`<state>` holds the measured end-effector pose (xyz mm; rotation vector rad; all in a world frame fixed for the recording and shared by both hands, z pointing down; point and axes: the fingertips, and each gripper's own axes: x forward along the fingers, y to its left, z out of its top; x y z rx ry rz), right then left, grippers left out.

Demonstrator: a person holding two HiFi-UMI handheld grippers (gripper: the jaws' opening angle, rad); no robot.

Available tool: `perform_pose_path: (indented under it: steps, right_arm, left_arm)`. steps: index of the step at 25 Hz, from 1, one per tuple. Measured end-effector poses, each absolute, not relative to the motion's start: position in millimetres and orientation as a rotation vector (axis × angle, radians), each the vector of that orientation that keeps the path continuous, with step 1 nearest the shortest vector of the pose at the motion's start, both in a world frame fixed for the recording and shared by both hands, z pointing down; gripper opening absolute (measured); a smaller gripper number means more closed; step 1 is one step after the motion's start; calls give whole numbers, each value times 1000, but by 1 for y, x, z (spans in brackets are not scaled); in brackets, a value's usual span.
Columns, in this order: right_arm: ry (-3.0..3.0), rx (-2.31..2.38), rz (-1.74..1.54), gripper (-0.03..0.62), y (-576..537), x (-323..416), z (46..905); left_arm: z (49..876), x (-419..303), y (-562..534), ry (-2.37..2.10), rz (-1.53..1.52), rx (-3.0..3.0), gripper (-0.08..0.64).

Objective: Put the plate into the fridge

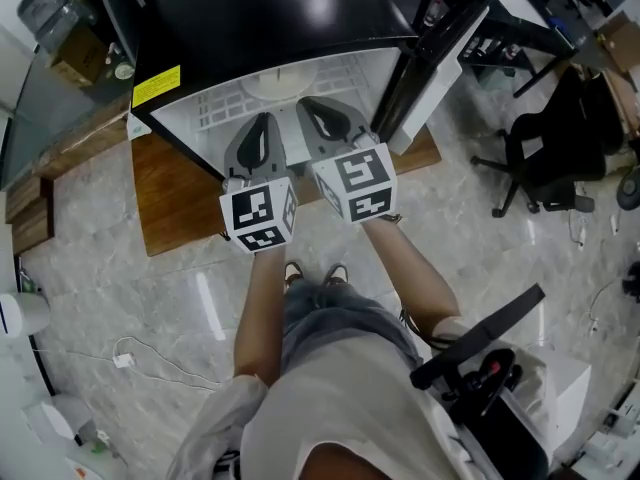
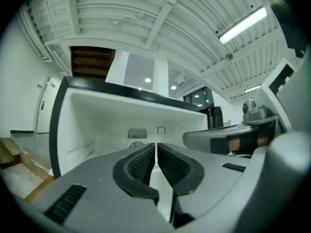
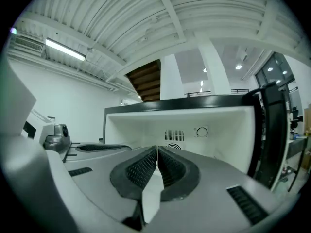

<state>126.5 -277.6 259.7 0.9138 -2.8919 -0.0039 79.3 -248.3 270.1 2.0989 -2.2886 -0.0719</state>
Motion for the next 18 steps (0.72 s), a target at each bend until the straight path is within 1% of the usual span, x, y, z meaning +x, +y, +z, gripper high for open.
perform_pose_path:
  steps: [8,18]
  right_arm:
    - [-2896,1034,-8,17,-181,219,258]
    - [-2824,1191,-42,15,-48,250,234]
  left_arm:
    - [264,156,-169,-2250,-138,2169,31]
    - [243,182,-36,-2132,-132,2253,31]
